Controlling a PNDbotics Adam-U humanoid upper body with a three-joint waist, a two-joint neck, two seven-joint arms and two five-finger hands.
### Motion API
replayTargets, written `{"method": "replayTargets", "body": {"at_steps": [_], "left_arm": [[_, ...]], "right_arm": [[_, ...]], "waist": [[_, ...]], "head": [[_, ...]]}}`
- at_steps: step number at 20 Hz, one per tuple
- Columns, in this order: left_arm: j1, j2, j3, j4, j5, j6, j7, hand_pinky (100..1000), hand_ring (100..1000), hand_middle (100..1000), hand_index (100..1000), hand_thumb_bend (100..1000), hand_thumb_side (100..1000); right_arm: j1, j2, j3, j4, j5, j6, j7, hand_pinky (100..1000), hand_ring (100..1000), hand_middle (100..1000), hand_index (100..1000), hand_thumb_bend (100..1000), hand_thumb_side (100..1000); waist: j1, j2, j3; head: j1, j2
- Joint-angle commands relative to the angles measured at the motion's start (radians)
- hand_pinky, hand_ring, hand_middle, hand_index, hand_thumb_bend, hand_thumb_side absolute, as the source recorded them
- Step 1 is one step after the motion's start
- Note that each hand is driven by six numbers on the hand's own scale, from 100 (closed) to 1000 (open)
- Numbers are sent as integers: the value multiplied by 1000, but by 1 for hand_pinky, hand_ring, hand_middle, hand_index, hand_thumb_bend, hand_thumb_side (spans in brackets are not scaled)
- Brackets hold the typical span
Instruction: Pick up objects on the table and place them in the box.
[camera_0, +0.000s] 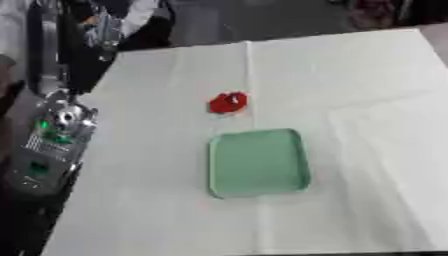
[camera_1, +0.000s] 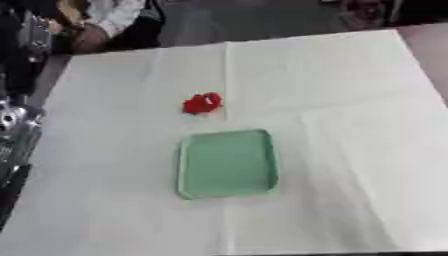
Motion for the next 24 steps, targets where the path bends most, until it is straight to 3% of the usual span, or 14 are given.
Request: {"method": "replayTargets", "body": {"at_steps": [1,10,11,12,15,19,24], "left_arm": [[-9,15,10,-20,-5,2,0,370,564,701,795,525,693],[-10,18,11,-20,-12,11,-3,366,560,700,796,530,695],[-12,22,11,-20,-20,29,-10,326,517,695,802,537,701],[-17,26,13,-20,-34,60,-22,338,528,696,800,532,699],[-39,68,14,-20,-106,186,-84,223,450,675,821,565,706],[-82,167,-7,-6,-183,364,-249,172,410,649,832,553,733],[-163,289,-46,60,-259,487,-484,128,387,641,835,543,740]], "right_arm": [[-13,-25,-5,-15,-1,-3,-1,100,304,330,445,158,396],[-12,-24,-8,-15,1,-2,-4,100,305,331,444,157,399],[-10,-23,-11,-15,3,-2,-6,100,309,331,443,157,400],[-7,-22,-14,-15,5,0,-9,100,308,331,443,157,400],[-2,-21,-23,-15,12,5,-18,100,321,334,443,157,402],[5,-25,-25,-15,20,9,-26,100,318,329,442,155,401],[6,-28,-19,-15,21,14,-24,100,318,327,442,154,401]], "waist": [[-4,-12,2],[-5,-12,0],[-6,-12,-2],[-7,-12,-4],[-7,-14,-6],[-3,-18,-8],[4,-20,-15]], "head": [[9,-1],[9,-1],[5,-1],[3,-1],[6,-1],[10,-1],[10,-1]]}}
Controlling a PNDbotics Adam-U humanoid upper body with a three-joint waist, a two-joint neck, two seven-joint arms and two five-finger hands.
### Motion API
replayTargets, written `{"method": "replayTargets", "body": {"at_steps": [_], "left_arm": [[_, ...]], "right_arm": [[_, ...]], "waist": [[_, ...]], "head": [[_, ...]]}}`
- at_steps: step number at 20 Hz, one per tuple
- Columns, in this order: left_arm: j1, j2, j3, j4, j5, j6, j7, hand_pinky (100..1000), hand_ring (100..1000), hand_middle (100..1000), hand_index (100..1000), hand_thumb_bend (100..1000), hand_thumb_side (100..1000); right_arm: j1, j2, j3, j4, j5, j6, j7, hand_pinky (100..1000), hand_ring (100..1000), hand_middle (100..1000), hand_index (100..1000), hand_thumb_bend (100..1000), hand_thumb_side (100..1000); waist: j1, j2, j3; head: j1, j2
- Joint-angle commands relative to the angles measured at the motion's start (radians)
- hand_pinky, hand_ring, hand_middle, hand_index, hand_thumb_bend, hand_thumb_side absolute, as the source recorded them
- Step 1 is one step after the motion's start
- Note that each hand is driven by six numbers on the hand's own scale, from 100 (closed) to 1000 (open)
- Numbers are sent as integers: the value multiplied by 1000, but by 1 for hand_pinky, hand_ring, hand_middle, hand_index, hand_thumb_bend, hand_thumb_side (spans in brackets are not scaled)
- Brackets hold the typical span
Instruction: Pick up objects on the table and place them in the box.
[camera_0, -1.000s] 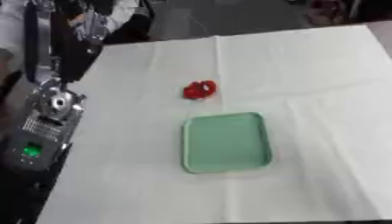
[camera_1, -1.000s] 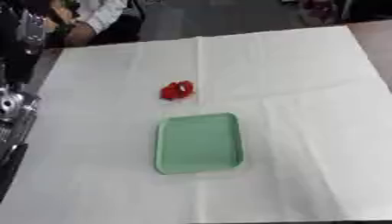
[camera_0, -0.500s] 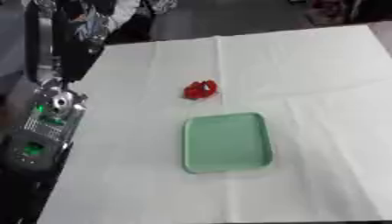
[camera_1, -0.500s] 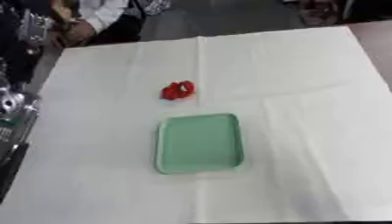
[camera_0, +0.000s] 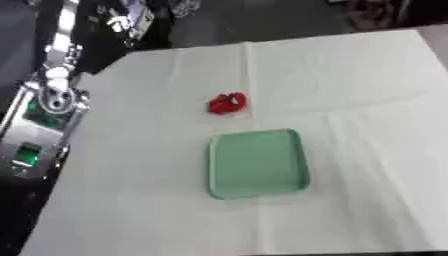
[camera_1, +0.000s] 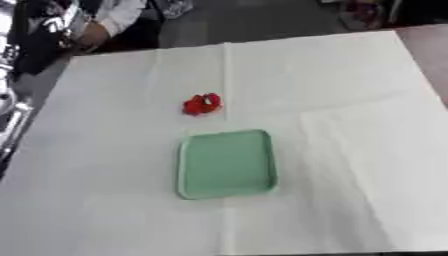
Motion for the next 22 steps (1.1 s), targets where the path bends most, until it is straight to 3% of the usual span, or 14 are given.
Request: {"method": "replayTargets", "body": {"at_steps": [1,10,19,20,22], "left_arm": [[-49,92,-19,33,-51,56,-140,138,394,645,836,542,742],[-188,208,-122,173,-166,70,-528,259,462,690,859,555,731],[-271,215,-190,281,-227,23,-677,363,503,711,870,588,705],[-280,215,-204,296,-230,17,-698,378,509,712,871,634,680],[-307,215,-242,334,-237,2,-759,413,527,724,874,612,681]], "right_arm": [[-8,-27,-4,-15,2,3,0,100,318,327,442,154,401],[-12,-27,1,-15,-7,7,9,100,320,328,442,154,400],[-14,-26,3,-15,-15,8,12,100,329,329,441,155,397],[-14,-26,2,-15,-15,9,10,100,332,328,441,151,397],[-14,-26,1,-15,-16,15,4,100,337,328,441,153,399]], "waist": [[-2,-15,-3],[6,-20,-15],[8,-21,-20],[8,-22,-21],[10,-23,-23]], "head": [[6,-1],[14,-1],[20,-1],[20,-1],[22,-1]]}}
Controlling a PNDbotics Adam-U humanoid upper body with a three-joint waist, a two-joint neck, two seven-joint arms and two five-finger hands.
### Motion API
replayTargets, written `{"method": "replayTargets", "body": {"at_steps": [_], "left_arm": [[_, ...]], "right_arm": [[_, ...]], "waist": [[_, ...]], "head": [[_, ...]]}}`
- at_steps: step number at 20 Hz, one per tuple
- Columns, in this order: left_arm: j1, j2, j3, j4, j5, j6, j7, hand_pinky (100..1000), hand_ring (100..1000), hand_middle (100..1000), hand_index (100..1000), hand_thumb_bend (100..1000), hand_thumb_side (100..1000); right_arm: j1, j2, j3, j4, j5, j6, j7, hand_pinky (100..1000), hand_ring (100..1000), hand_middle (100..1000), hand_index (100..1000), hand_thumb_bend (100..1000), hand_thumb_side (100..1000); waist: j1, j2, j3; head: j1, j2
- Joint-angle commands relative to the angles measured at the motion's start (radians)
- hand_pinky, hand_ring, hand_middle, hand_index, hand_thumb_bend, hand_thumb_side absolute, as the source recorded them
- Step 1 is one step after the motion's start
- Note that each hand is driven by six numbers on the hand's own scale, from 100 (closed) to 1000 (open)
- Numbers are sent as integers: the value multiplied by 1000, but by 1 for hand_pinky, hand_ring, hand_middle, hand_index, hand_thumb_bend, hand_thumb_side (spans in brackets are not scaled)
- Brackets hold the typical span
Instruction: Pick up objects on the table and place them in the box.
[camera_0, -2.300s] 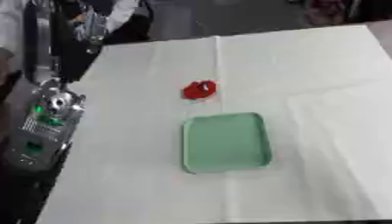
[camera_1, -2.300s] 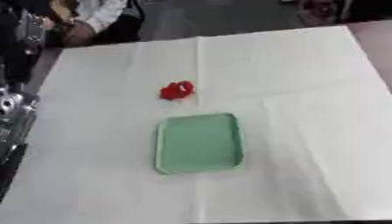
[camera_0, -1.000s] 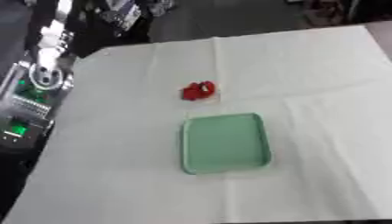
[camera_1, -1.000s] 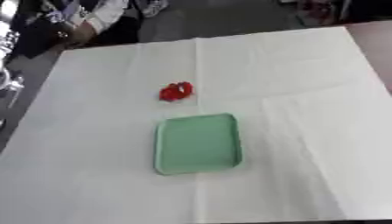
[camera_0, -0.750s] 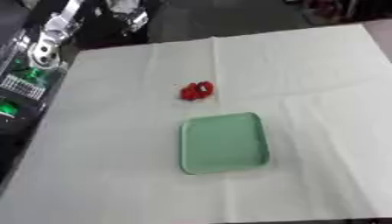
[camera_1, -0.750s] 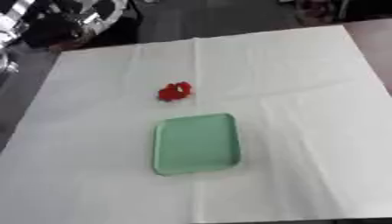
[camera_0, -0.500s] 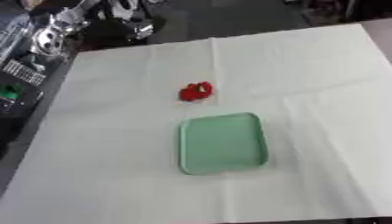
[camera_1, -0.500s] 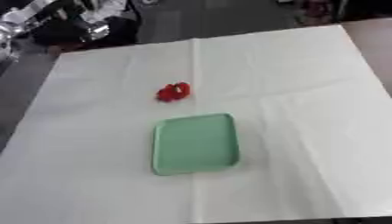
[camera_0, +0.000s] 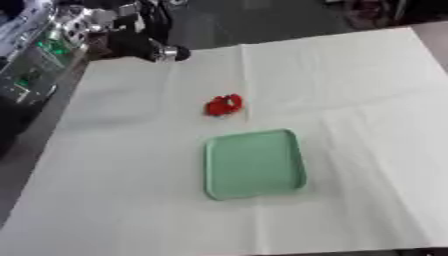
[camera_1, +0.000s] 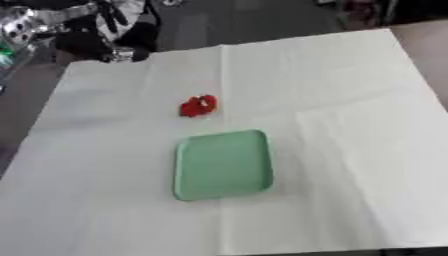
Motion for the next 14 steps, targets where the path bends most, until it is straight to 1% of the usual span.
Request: {"method": "replayTargets", "body": {"at_steps": [1,2,3,4,6,10,14], "left_arm": [[-55,28,-48,53,-18,-25,-95,423,533,727,876,615,678],[-73,23,-76,80,-27,-37,-137,451,551,737,879,625,665],[-92,15,-98,107,-42,-50,-175,448,549,736,879,624,667],[-106,6,-118,134,-58,-65,-209,475,564,742,881,634,652],[-128,-15,-150,192,-99,-98,-252,492,573,746,882,642,640],[-144,-47,-173,286,-139,-157,-265,508,582,750,883,651,624],[-154,-71,-174,331,-166,-196,-266,516,592,756,885,653,617]], "right_arm": [[-14,-26,-7,-15,-5,9,-5,100,338,328,441,153,399],[-15,-25,-7,-15,-4,11,-8,100,338,329,441,153,399],[-15,-25,-6,-15,-4,11,-9,100,338,329,440,153,399],[-16,-25,-6,-15,-4,12,-10,100,340,329,440,152,400],[-18,-22,-5,-15,-4,13,-11,100,345,331,440,152,401],[-24,-16,-5,-15,-4,14,-14,100,353,335,440,153,402],[-31,-10,-4,-15,-6,13,-14,100,356,337,440,153,402]], "waist": [[-2,-17,-3],[-1,-17,-5],[-1,-18,-5],[0,-18,-7],[1,-19,-10],[3,-18,-19],[4,-15,-28]], "head": [[11,-1],[12,-1],[12,-1],[13,-1],[14,-1],[13,-1],[13,-1]]}}
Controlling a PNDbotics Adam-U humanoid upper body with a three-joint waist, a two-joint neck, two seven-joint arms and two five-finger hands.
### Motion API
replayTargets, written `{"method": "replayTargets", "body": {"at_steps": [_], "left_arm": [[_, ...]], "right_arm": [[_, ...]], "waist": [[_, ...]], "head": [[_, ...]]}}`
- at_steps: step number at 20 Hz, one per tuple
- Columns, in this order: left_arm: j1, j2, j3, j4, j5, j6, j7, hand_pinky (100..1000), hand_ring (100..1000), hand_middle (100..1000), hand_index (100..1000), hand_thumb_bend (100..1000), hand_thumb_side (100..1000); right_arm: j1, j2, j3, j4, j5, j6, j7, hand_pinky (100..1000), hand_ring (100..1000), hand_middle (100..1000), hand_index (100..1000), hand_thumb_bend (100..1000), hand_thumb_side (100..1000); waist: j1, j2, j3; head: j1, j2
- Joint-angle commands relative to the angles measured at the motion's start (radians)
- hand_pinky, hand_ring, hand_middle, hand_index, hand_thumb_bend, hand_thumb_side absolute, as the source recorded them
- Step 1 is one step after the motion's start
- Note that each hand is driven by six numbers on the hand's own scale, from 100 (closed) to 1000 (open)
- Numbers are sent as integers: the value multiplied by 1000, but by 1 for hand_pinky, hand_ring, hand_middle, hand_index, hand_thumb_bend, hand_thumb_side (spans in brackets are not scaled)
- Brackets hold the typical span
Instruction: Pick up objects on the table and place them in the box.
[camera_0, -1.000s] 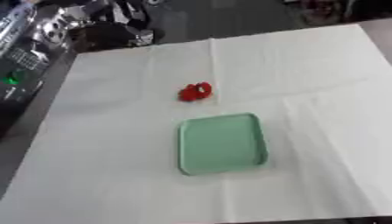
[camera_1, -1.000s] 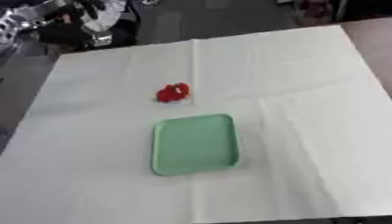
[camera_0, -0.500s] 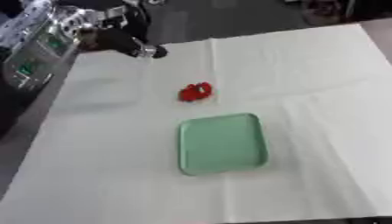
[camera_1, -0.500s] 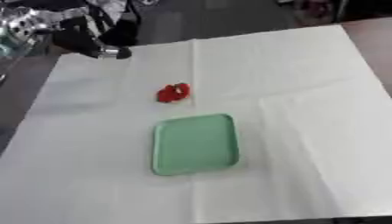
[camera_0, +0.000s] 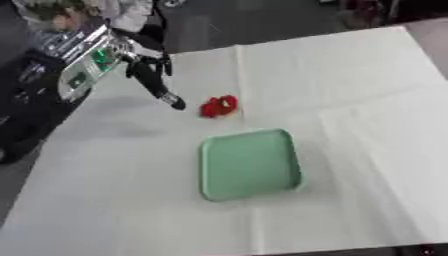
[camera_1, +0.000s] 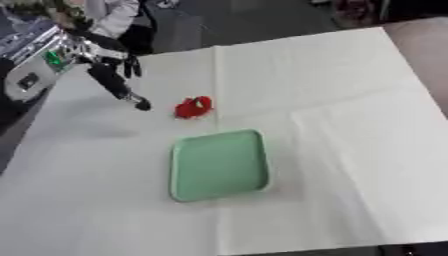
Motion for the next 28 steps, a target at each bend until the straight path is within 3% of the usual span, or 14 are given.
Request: {"method": "replayTargets", "body": {"at_steps": [1,20,28], "left_arm": [[-29,-1,9,23,-22,-24,-4,516,592,756,885,653,617],[-43,-150,31,225,-34,-189,247,501,623,778,864,642,469],[-50,-183,52,286,-72,-235,302,514,654,806,867,509,412]], "right_arm": [[-24,-9,-4,-15,-7,1,0,100,356,337,440,153,402],[-73,33,2,-15,-29,3,5,100,392,355,440,156,405],[-88,44,-1,-15,-33,3,0,100,407,365,440,158,405]], "waist": [[-4,-11,-3],[1,4,-51],[3,9,-67]], "head": [[13,-1],[49,-1],[56,-1]]}}
